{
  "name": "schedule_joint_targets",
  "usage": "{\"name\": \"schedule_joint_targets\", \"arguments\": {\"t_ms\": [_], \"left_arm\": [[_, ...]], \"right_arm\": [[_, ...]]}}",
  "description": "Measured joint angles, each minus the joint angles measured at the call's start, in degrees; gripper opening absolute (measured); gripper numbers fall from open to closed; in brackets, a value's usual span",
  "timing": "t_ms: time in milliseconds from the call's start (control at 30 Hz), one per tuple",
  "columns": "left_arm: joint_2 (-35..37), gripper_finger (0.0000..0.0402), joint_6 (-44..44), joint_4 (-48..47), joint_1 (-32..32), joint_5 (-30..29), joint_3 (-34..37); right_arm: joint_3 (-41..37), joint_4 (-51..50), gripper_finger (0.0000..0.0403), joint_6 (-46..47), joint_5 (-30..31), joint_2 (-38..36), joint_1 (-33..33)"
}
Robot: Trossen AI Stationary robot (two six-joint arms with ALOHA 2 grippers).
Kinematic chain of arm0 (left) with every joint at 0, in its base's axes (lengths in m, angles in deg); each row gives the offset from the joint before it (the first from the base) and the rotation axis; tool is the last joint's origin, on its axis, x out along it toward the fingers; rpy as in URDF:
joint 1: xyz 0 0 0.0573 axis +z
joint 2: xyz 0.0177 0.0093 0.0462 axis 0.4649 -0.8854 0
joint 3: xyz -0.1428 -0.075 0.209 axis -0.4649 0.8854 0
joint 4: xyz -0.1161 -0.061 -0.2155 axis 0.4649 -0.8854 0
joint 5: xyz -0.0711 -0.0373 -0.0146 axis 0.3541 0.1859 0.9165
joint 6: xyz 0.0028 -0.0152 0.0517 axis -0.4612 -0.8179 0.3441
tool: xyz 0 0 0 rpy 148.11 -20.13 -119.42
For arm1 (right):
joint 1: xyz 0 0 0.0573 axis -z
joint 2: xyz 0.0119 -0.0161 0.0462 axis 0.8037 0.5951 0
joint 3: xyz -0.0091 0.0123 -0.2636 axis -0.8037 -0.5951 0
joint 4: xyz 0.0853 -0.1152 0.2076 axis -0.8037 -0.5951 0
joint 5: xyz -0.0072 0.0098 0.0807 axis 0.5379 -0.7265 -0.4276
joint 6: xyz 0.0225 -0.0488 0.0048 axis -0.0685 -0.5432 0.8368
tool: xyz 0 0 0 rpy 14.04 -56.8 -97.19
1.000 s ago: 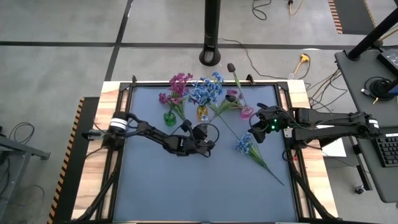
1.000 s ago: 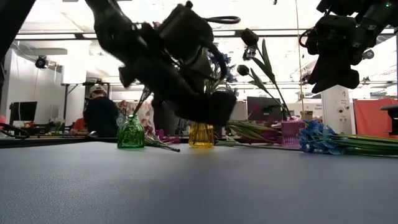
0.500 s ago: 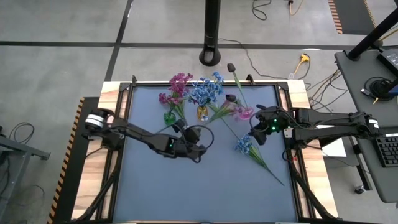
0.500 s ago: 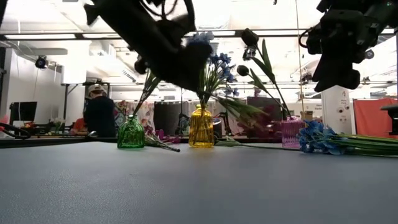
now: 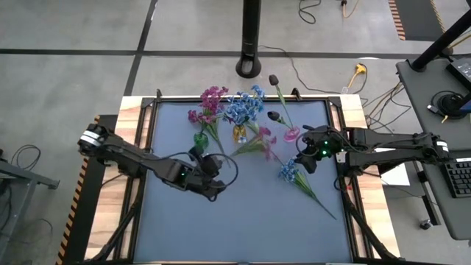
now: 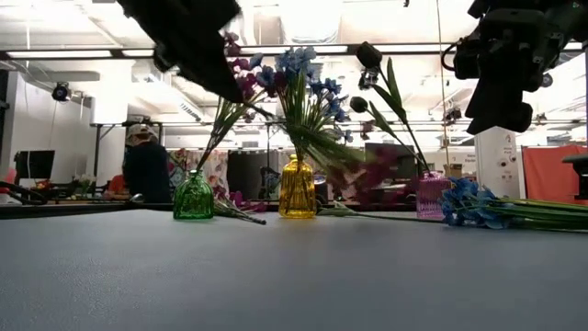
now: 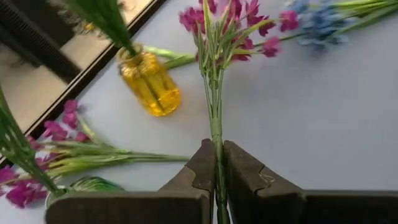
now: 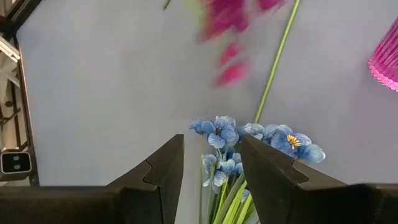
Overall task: Sort flowers into vase by color
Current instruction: Put the right purple flowers into the green flower vase
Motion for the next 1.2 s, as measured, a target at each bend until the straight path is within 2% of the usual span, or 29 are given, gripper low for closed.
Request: {"name": "schedule_joint_targets", "arguments": {"t_ms": [167, 367, 433, 567, 700, 800, 900, 1067, 1200], "left_arm": [[2.8, 0.0004, 0.5, -0.2, -4.3, -0.9, 0.9], [5.6, 0.0004, 1.6, 4.5, -11.1, -11.4, 3.1], [6.7, 0.0004, 4.2, 9.7, -12.4, -12.0, 5.5], [8.8, 0.0004, 14.2, 30.0, -13.1, -7.5, 13.0], [9.5, 0.0004, 27.6, 60.6, -12.9, -0.8, 23.4], [9.0, 0.0004, 34.4, 82.4, -12.8, 0.9, 30.7], [6.8, 0.0004, 38.3, 100.0, -12.8, 1.4, 35.8], [0.5, 0.0004, 44.8, 115.9, -12.6, 1.6, 38.5], [-5.1, 0.0004, 46.9, 120.9, -10.8, 7.4, 37.7]], "right_arm": [[0.0, 0.6, 0.0151, -3.1, 0.3, 0.0, -0.9], [-1.6, 8.6, 0.0151, -5.0, 0.5, 0.0, -4.5], [-2.7, 12.3, 0.0151, -5.9, 0.6, 0.1, -6.0], [-5.0, 18.8, 0.0151, -7.5, 2.6, 0.1, -8.8], [-6.0, 19.7, 0.0151, -8.8, 7.8, 0.1, -11.5], [-6.9, 21.8, 0.0150, -10.4, 12.2, 0.1, -13.4], [-8.9, 30.8, 0.0151, -13.6, 15.5, 1.0, -15.1], [-12.8, 53.3, 0.0150, -20.2, 15.6, 6.7, -16.0], [-13.8, 68.1, 0.0150, -25.0, 15.5, 13.9, -16.0]]}}
